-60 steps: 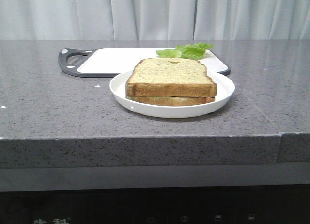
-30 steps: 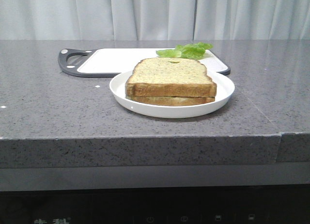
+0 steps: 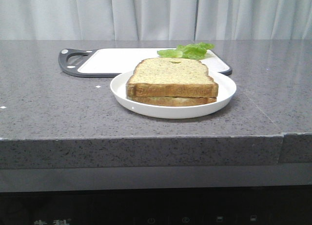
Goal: Left arm grabs bread, right arm adds lettuce
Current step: 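Move the left gripper toward the stacked bread slices on the plate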
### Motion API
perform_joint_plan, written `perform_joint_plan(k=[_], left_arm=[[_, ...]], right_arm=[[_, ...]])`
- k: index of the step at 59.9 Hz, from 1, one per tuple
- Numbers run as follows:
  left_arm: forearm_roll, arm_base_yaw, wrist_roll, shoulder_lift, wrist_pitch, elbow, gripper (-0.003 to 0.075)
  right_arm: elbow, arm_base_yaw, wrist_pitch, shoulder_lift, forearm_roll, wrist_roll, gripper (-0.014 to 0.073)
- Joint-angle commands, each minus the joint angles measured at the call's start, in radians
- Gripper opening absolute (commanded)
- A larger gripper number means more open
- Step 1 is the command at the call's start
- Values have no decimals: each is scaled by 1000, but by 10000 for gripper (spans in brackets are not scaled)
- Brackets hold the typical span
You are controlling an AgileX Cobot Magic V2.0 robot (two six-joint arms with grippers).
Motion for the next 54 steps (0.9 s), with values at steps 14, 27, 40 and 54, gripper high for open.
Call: perform_joint_plan(k=[14, 27, 40, 54], left_arm=[[5, -4, -7, 203, 133, -333, -20], [5, -4, -7, 467, 133, -506, -20], [-13, -4, -7, 520, 116, -533, 31], [-28, -4, -9, 520, 106, -533, 498]], right_arm=[[-329, -8, 143, 101, -136, -22, -62], [-495, -8, 161, 336, -157, -22, -62], [-513, -8, 143, 401, -157, -22, 0], [-513, -8, 142, 401, -157, -22, 435]])
